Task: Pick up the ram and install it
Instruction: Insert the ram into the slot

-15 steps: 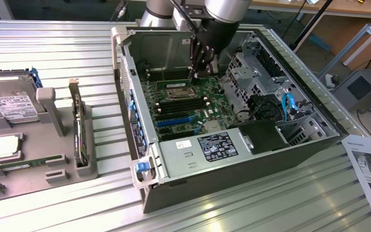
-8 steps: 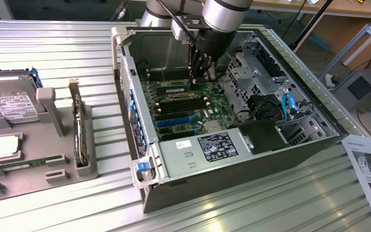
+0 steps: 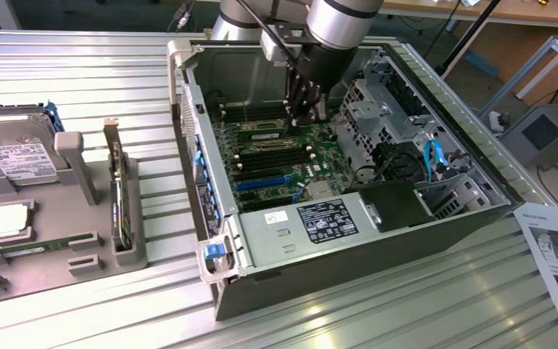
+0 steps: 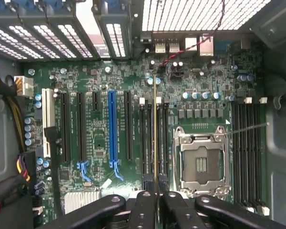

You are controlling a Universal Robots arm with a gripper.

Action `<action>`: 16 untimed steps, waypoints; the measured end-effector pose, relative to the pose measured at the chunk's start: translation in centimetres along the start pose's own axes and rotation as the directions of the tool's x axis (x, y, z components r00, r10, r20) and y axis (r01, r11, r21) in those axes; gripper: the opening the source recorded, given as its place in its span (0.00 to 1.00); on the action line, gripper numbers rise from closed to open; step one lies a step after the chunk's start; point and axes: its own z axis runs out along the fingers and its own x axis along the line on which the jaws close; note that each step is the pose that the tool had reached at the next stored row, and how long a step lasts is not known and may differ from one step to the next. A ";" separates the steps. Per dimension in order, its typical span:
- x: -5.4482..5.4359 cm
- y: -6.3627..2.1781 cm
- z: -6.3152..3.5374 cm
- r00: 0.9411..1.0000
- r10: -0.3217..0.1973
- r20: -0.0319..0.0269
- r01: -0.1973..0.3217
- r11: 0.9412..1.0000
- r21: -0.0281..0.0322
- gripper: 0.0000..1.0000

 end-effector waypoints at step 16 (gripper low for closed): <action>0.1 -1.18 1.00 1.000 0.000 0.000 0.000 1.000 0.000 0.13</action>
